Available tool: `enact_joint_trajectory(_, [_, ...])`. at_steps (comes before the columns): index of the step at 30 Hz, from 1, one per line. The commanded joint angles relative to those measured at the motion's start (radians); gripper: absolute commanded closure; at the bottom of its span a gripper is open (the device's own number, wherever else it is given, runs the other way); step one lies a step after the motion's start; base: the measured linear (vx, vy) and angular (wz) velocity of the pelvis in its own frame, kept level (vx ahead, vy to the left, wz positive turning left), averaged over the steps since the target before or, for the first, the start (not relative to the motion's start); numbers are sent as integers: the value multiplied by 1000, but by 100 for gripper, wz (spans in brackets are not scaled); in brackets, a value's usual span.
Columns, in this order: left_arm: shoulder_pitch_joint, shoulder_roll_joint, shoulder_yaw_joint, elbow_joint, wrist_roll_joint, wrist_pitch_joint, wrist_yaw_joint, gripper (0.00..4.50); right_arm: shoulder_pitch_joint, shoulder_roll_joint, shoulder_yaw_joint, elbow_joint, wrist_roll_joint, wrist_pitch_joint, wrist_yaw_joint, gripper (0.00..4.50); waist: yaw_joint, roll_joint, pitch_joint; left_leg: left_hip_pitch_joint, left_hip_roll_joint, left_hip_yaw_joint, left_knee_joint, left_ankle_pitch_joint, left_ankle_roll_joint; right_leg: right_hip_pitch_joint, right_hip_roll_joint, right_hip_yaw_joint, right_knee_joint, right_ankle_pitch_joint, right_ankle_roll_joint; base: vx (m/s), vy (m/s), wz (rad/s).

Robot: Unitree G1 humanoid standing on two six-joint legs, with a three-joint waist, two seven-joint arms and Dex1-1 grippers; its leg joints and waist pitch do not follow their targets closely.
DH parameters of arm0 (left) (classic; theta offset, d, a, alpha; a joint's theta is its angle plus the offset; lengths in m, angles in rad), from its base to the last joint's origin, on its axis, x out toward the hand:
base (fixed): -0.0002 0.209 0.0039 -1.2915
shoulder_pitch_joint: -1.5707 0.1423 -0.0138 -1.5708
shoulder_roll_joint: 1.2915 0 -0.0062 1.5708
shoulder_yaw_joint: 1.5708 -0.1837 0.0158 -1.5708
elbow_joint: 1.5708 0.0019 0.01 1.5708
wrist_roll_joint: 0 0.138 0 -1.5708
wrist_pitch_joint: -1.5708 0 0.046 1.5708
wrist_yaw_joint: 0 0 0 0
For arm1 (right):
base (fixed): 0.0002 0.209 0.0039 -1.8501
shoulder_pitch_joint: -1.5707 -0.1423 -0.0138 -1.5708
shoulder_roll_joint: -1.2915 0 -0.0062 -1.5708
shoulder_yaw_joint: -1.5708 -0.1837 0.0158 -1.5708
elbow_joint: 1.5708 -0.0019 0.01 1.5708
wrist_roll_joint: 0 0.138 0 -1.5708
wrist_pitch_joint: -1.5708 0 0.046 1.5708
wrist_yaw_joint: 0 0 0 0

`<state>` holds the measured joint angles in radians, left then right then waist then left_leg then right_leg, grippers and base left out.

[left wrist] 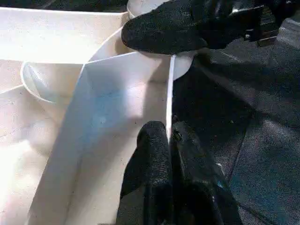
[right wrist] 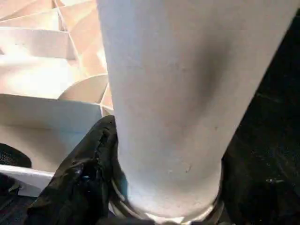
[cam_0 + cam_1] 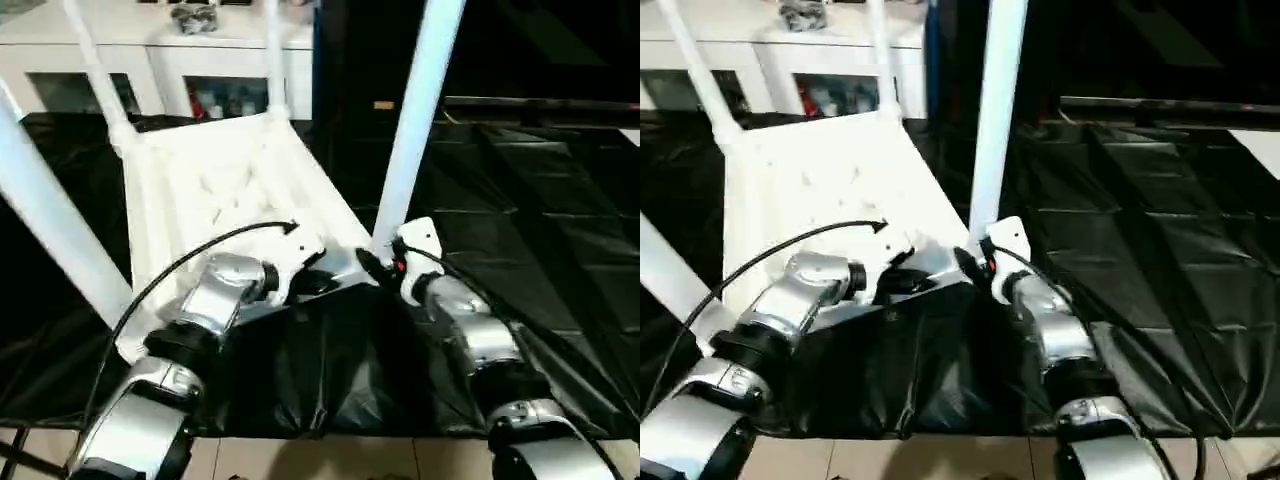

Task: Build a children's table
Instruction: Rotate leg to tighten

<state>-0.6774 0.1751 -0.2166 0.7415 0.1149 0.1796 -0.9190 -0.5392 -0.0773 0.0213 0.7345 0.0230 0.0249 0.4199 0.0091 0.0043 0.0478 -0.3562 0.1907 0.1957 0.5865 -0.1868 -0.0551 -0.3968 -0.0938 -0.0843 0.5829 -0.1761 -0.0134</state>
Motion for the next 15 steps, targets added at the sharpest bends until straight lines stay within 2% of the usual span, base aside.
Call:
enact_joint_trajectory(1, [13, -61, -44, 8, -25, -33, 9, 450, -3, 70, 92, -23, -2, -52, 98, 110, -2, -11, -53, 10, 37, -27, -76, -336, 31, 27, -59, 42, -98, -491, -127, 0, 0, 0])
enact_joint_trajectory(3, [24, -26, -44, -7, -29, -59, -31, 450, 7, 21, 92, -49, 19, -53, 189, 90, -1, -10, -54, 6, 38, -25, -76, -330, 44, 32, -58, 44, -92, -437, -149, 0, 0, 0])
enact_joint_trajectory(4, [24, -26, -44, -7, -29, -59, -31, 450, 7, 21, 92, -49, 19, -53, 189, 65, -1, -10, -54, 6, 38, -25, -76, -330, 44, 32, -58, 44, -92, -437, -149, 0, 0, 0])
enact_joint_trajectory(5, [31, -7, -42, -17, -32, -50, -58, 450, 15, -8, 98, -61, 26, -50, 250, 65, 0, -10, -57, 5, 40, -23, -75, -307, 52, 34, -58, 46, -86, -384, -171, 0, 0, 0])
enact_joint_trajectory(6, [35, 4, -44, -20, -31, -63, -80, 450, 21, -28, 108, -67, 22, -58, 287, 63, 1, -10, -57, 4, 40, -21, -74, -299, 56, 35, -57, 47, -84, -366, -179, 0, 0, 0])
enact_joint_trajectory(7, [41, 19, -46, -24, -31, -71, -108, 450, 30, -55, 123, -75, 21, -68, 342, 63, 1, -16, -57, 1, 40, -20, -73, -284, 66, 38, -58, 47, -81, -347, -188, 0, 0, 0])
enact_joint_trajectory(9, [50, 52, -42, -18, -47, -105, -187, 450, 51, -118, 154, -91, 34, -83, 490, 63, 4, -17, -59, -4, 38, -19, -69, -253, 86, 45, -60, 47, -77, -324, -196, 0, 0, 0])
enact_joint_trajectory(12, [54, 86, -50, -9, -58, -173, -279, 450, 56, -162, 168, -89, 52, -89, 606, 63, 6, -20, -59, -5, 39, -16, -64, -230, 102, 44, -60, 49, -72, -296, -210, 0, 0, 0])
enact_joint_trajectory(15, [54, 113, -51, -10, -77, -188, -351, 450, 51, -188, 169, -87, 67, -87, 682, 63, 16, -14, -62, -4, 46, -12, -62, -193, 107, 44, -56, 48, -56, -227, -242, 0, 0, 0])
